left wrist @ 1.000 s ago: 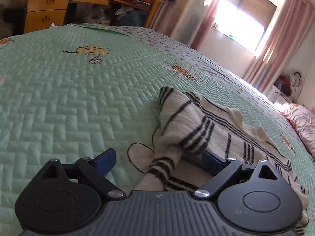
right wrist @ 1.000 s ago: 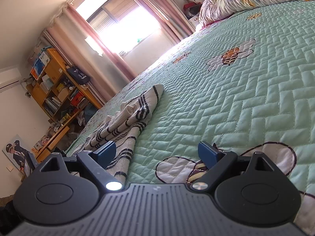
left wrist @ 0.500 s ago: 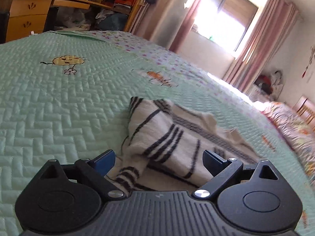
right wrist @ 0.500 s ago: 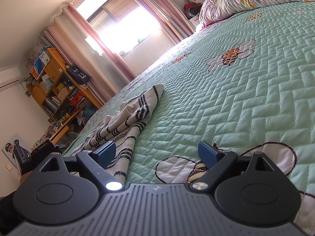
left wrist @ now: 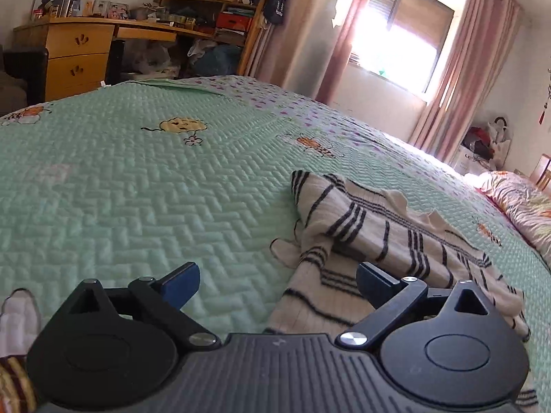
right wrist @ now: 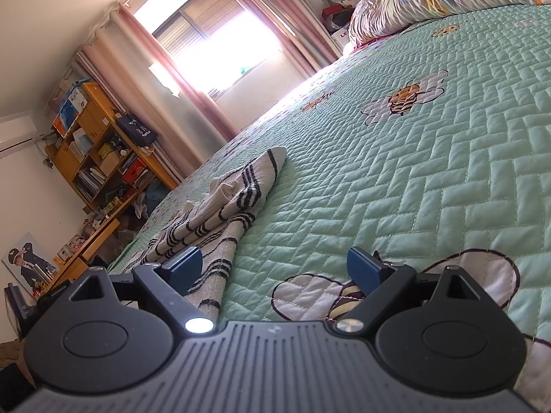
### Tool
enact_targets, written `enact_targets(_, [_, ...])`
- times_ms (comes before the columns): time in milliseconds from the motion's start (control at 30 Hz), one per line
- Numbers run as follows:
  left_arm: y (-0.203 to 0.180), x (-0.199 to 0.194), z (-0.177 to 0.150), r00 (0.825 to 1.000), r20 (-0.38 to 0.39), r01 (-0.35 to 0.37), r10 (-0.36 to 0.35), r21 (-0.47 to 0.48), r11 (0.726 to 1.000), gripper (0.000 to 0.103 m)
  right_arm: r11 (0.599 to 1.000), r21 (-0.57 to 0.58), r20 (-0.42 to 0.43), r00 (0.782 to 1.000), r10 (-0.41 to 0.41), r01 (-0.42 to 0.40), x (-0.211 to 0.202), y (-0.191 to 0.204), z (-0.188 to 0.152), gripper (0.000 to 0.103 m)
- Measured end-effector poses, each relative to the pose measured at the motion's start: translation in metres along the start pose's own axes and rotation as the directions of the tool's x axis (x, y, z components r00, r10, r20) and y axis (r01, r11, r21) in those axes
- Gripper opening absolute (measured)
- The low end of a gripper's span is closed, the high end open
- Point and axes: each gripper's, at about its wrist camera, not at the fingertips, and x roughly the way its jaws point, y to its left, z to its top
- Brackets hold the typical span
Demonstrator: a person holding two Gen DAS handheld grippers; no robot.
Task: Fold clothes
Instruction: 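Move both grippers over the folded sweater toward its hem end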
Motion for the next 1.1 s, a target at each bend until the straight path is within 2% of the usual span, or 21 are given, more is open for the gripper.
enact_targets(67, [0.014, -0.024, -0.006, 1.0, 0.001, -0.022, 0.022, 0.0, 1.0, 0.098, 1.0, -0.003, 0.001, 1.0, -0.001, 0.001, 0.0, 0.0, 0.0, 0.091])
enact_targets(200, [0.048, -0.056, -0.018, 0.995, -0.062, -0.084, 0.08, -0.059, 0.995, 0.098, 1.0, -0.009, 0.003, 1.0, -0.004, 0.004, 0.0, 0.001, -0.001, 0.091])
enact_targets(400, [0.089, -0.099, -0.048, 0.989, -0.131, -0.086, 0.068, -0.137, 0.987, 0.098, 1.0, -0.011, 0.009, 1.0, -0.004, 0.004, -0.001, 0.003, -0.002, 0.091])
enact_targets(600, [0.093, -0.137, -0.068, 0.994, -0.101, -0.057, 0.049, -0.078, 0.995, 0.098, 1.0, -0.008, 0.017, 1.0, -0.006, 0.006, -0.004, 0.003, -0.004, 0.091])
enact_targets(900, [0.119, -0.164, -0.065, 0.998, -0.037, -0.052, 0.048, -0.13, 0.99, 0.099, 0.993, 0.115, 0.02, 1.0, -0.018, 0.015, -0.016, 0.013, 0.006, 0.091])
enact_targets(967, [0.123, -0.164, -0.066, 0.999, -0.03, -0.047, 0.043, -0.142, 0.989, 0.099, 0.996, 0.085, 0.009, 1.0, 0.006, -0.006, -0.011, 0.025, 0.009, 0.091])
enact_targets(1100, [0.128, -0.16, -0.069, 1.0, -0.004, -0.028, 0.028, -0.168, 0.985, 0.099, 0.998, -0.054, -0.037, 0.999, 0.024, -0.026, 0.012, 0.06, 0.014, 0.091])
